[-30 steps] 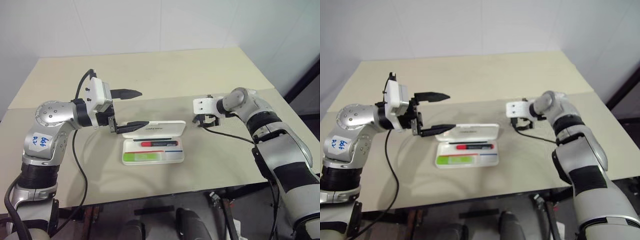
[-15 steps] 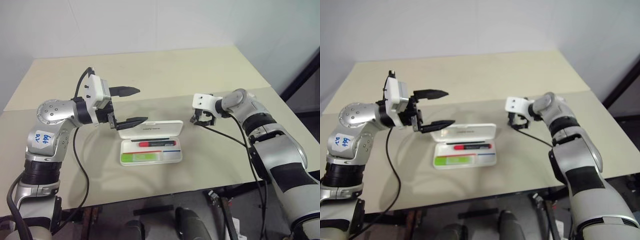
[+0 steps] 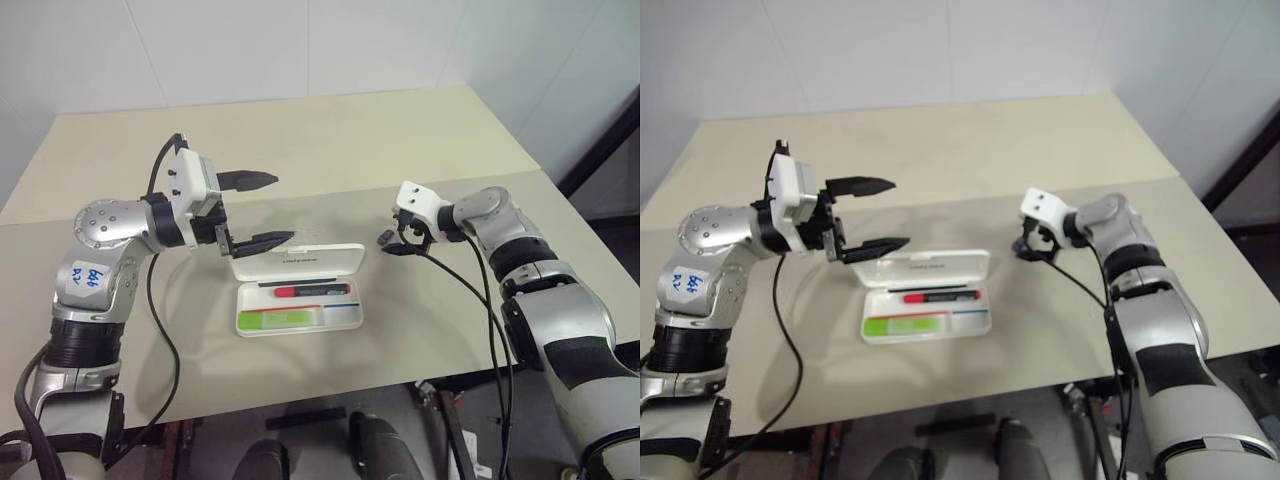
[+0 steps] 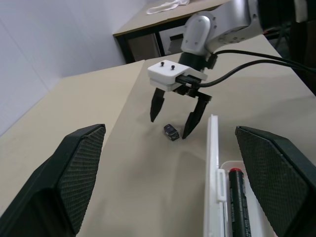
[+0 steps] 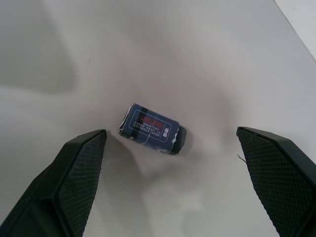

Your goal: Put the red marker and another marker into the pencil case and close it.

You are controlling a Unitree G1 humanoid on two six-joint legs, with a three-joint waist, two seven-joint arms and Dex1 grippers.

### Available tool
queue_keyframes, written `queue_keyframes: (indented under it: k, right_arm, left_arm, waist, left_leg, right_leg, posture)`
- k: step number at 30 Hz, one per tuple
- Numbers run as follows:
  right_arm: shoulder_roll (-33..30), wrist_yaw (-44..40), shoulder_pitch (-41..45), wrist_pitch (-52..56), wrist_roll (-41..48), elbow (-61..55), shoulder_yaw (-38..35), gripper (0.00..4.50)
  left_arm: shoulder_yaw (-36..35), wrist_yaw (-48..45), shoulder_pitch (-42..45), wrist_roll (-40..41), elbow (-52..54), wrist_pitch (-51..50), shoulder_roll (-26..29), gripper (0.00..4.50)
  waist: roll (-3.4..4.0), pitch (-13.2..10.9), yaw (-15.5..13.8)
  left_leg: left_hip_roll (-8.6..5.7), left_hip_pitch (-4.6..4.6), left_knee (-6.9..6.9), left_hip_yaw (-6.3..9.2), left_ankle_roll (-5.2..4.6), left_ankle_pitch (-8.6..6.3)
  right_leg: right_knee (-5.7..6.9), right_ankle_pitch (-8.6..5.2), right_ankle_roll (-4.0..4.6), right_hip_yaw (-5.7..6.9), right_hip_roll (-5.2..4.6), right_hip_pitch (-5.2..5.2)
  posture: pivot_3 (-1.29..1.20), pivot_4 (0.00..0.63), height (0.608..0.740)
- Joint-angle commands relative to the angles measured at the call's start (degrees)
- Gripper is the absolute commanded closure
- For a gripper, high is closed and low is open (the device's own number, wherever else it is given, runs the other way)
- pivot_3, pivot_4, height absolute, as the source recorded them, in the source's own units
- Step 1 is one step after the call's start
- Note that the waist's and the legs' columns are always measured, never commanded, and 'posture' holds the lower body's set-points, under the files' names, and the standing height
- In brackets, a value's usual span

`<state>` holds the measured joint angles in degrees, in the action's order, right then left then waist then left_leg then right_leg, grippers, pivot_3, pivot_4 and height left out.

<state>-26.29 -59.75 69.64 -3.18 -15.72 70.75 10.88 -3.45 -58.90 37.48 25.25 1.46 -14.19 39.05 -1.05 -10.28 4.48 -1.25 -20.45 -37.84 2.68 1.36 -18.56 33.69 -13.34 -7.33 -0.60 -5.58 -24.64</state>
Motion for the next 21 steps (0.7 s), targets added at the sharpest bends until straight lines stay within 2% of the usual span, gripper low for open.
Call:
queue_keyframes:
  k: [1,13,21]
  right_arm:
    - [0.07,-0.82,-2.21,3.20,2.00,-3.56,-0.98,0.00]
    - [0.33,2.76,-13.61,23.51,6.57,-25.86,-3.41,0.00]
    - [1.55,5.78,-15.60,30.49,8.26,-31.53,-3.86,0.00]
  left_arm:
    - [-0.69,0.05,1.31,-0.43,0.61,1.45,-0.07,0.04]
    - [-0.20,0.38,1.46,-0.65,1.53,1.24,-0.94,0.04]
    - [0.49,-1.16,2.03,0.34,1.02,-0.73,-1.12,0.04]
  waist:
    - [0.00,0.00,0.02]
    - [0.00,0.00,-0.33]
    - [0.00,0.00,-0.58]
  left_leg:
    - [0.01,0.00,-0.01,-0.01,0.00,0.00]
    - [0.03,0.03,-0.03,-0.02,-0.01,-0.01]
    - [0.03,0.08,-0.08,-0.06,-0.02,-0.02]
  right_leg:
    - [0.01,0.00,0.00,0.00,0.01,0.00]
    - [0.07,0.00,0.00,-0.04,0.02,0.00]
    - [0.13,0.00,0.01,-0.09,0.05,0.01]
  posture:
    - [0.00,0.150,0.740]
    - [0.00,0.150,0.740]
    - [0.00,0.150,0.740]
